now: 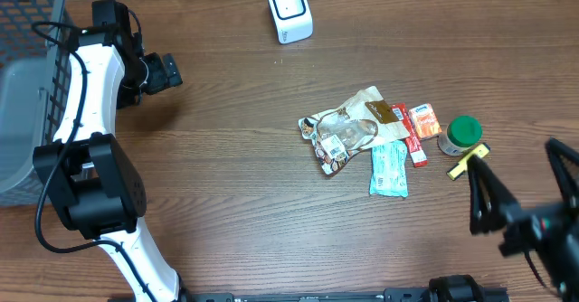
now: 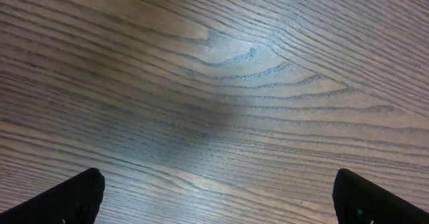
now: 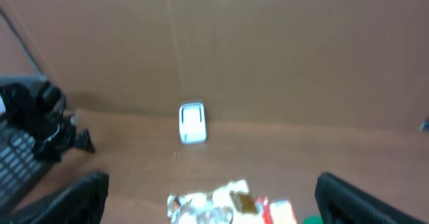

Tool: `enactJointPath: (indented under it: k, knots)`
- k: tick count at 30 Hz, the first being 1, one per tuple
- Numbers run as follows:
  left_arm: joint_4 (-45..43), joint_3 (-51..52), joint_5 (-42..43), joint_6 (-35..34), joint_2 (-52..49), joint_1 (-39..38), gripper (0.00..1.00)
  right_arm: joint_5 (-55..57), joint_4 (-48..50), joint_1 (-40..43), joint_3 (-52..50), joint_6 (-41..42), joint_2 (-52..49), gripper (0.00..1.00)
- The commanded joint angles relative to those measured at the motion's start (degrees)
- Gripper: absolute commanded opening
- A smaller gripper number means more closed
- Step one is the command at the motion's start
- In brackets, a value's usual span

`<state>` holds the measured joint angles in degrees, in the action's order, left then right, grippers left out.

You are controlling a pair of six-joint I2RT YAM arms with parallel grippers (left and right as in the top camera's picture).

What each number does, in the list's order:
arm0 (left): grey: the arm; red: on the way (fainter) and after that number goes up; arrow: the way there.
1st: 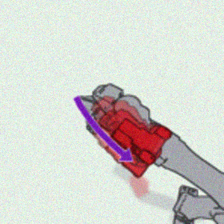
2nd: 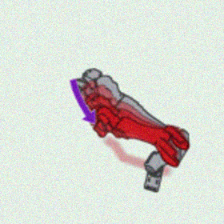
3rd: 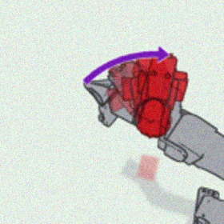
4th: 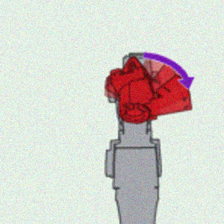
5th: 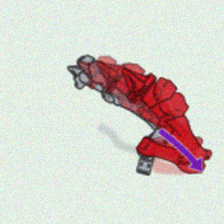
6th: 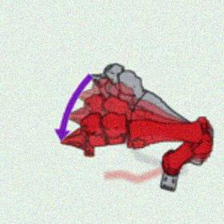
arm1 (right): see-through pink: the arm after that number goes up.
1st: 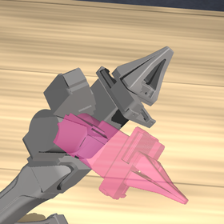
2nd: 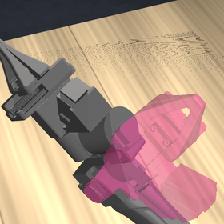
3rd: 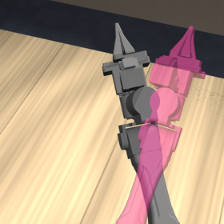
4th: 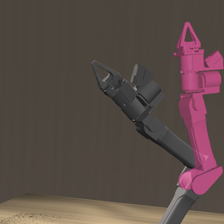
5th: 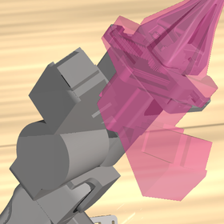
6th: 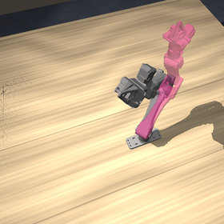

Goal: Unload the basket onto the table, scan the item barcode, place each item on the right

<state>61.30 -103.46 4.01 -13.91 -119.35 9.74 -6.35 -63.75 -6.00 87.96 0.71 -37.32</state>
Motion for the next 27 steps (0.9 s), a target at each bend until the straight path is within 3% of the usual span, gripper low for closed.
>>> enactJointPath:
  k: [1,10,17,21,27]
  knots:
    - [-0.1,-1.1,-0.2,0.6,2.4,-0.1,1.00,1.8,5.4,0.1,-9.1,-2.6,8.1,1.00]
    - [-0.1,-1.1,-0.2,0.7,2.4,-0.1,1.00,0.5,36.3,0.1,-42.2,-2.6,27.8,1.00]
    - [-0.1,-1.1,-0.2,0.6,2.4,-0.1,1.00,-1.5,64.2,0.1,-62.2,-2.4,35.6,1.00]
    - [-0.1,-1.1,-0.2,0.6,2.4,-0.1,1.00,-1.4,73.4,0.1,-70.0,-2.4,37.2,1.00]
    - [-0.1,-1.1,-0.2,0.6,2.4,-0.1,1.00,-1.5,77.9,0.0,-77.9,-2.0,37.2,1.00]
